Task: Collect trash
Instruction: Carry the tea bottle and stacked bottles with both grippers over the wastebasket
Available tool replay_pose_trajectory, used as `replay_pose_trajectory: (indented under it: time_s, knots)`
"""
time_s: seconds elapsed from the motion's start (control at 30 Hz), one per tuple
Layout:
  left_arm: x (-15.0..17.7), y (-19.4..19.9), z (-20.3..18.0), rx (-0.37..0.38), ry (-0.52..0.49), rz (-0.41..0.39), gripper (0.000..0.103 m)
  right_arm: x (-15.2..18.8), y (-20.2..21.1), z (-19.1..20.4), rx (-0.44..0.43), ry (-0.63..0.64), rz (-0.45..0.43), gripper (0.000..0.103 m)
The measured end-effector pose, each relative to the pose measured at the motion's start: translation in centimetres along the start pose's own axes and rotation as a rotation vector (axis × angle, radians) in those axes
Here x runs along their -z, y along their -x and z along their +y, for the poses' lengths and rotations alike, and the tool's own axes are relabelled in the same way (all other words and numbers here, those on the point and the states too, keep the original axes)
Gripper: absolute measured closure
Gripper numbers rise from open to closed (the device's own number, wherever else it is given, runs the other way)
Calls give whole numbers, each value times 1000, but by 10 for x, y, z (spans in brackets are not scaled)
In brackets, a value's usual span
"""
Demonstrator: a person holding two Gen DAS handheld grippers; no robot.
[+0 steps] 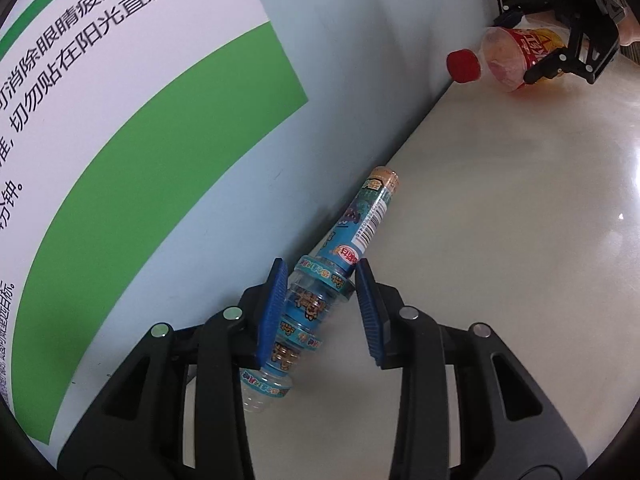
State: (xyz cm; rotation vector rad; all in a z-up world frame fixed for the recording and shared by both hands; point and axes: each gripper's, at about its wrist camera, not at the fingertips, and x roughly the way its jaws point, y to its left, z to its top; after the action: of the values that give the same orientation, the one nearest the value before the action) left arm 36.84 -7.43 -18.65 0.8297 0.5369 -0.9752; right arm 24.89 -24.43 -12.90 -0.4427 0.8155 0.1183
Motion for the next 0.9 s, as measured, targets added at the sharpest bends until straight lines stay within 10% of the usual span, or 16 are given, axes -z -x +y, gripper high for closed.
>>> replay_pose_trajectory:
  time_s: [0.33, 0.9]
  knots:
    - [-26, 52, -12, 13, -44, -33, 70, -18, 38, -5, -42, 40, -63, 39]
    - [-42, 256, -51, -152, 4, -73, 70, 30, 244, -4, -19, 172, -288, 39]
